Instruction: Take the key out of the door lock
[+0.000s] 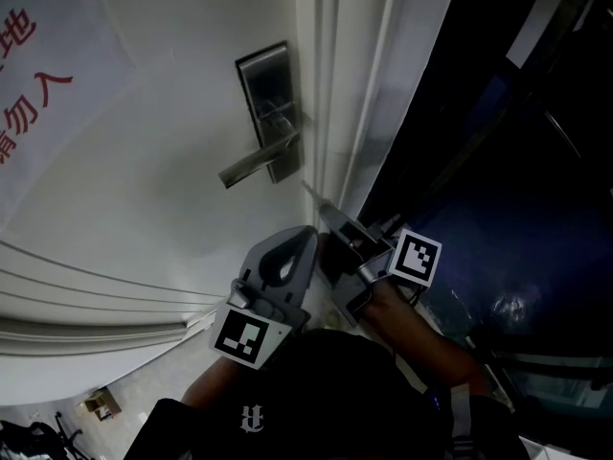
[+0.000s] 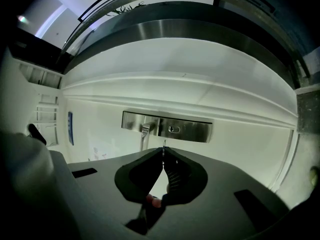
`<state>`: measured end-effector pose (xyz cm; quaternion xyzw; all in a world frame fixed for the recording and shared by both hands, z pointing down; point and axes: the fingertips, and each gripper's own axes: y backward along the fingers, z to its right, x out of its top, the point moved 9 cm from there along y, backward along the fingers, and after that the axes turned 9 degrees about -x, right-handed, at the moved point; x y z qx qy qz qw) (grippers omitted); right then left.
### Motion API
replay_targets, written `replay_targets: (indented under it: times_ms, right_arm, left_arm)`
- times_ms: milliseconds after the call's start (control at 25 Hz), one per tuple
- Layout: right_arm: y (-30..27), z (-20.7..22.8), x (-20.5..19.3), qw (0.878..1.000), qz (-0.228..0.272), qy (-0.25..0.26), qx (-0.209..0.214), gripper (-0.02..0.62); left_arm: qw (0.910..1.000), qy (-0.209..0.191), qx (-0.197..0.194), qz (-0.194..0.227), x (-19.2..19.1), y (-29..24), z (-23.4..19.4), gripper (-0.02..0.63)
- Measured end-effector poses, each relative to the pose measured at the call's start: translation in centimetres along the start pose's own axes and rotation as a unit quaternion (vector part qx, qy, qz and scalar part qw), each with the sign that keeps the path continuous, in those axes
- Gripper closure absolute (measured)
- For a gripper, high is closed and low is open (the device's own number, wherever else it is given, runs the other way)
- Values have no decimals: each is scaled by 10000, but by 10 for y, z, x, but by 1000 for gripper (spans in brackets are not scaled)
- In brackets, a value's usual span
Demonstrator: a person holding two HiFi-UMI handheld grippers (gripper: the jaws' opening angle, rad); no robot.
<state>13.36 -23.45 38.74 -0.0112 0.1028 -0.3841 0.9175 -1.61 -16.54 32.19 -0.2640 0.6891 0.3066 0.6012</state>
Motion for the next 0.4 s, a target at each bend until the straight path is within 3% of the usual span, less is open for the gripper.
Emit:
replay_targets:
  times_ms: [400]
  right_arm:
    - [0,-3,-3,10000,-32,49,28,575]
  left_arm:
    - [10000,-14,50,7,0,3,0,600]
